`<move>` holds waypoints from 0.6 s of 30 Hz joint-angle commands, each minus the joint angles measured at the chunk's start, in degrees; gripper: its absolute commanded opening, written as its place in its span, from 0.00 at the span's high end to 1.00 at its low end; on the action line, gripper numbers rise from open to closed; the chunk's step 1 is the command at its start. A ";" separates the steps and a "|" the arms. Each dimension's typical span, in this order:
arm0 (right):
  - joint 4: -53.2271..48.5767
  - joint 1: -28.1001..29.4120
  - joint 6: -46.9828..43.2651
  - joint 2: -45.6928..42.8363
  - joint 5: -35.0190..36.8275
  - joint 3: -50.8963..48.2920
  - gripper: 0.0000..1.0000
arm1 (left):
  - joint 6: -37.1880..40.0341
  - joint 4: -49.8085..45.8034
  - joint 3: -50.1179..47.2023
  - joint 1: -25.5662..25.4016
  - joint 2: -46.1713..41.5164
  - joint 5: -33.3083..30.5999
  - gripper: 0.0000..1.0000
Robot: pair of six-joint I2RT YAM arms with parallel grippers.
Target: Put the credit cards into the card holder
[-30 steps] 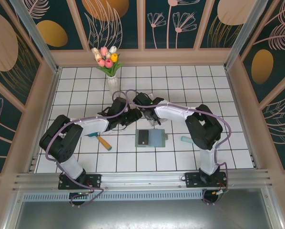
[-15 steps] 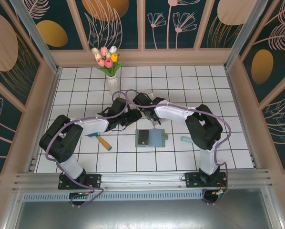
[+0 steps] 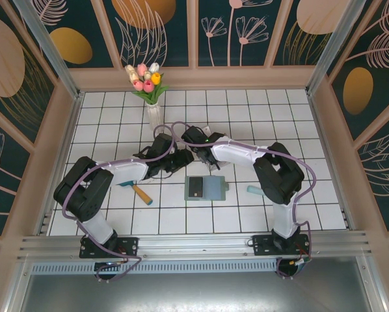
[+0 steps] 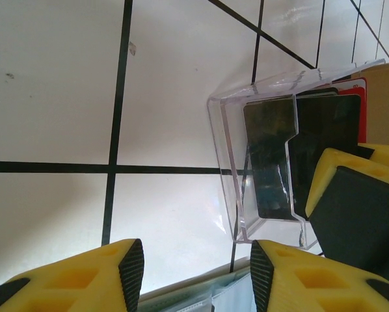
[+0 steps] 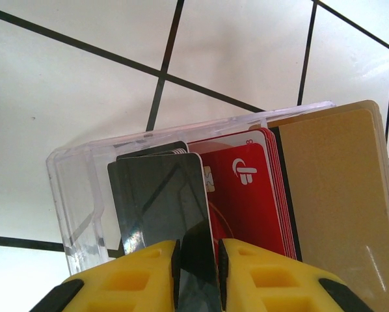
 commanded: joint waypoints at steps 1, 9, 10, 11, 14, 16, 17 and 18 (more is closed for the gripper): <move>-2.35 0.15 -0.32 -2.51 2.40 0.89 0.75 | -0.32 1.63 -0.57 0.49 -0.99 0.64 0.50; -2.76 0.15 0.16 -3.16 2.90 0.76 0.76 | -0.32 1.73 -0.53 0.51 -1.12 0.71 0.51; -2.76 0.15 0.02 -3.28 2.86 0.76 0.76 | -0.32 1.78 -0.68 0.54 -1.14 0.73 0.51; -2.76 0.15 0.03 -3.39 2.92 0.68 0.76 | -0.28 1.78 -0.67 0.57 -1.17 0.76 0.51; -2.76 0.15 0.08 -3.69 2.91 0.50 0.76 | -0.32 1.74 -0.68 0.55 -1.15 0.77 0.51; -2.76 0.16 0.12 -3.87 2.85 0.58 0.78 | -0.31 1.86 -0.67 0.56 -1.20 0.82 0.51; -2.85 0.15 0.09 -4.01 2.83 0.74 0.79 | -0.32 1.84 -0.58 0.52 -1.20 0.81 0.51; -2.93 0.15 0.14 -3.96 2.81 0.75 0.79 | -0.38 1.82 -0.53 0.50 -1.23 0.81 0.51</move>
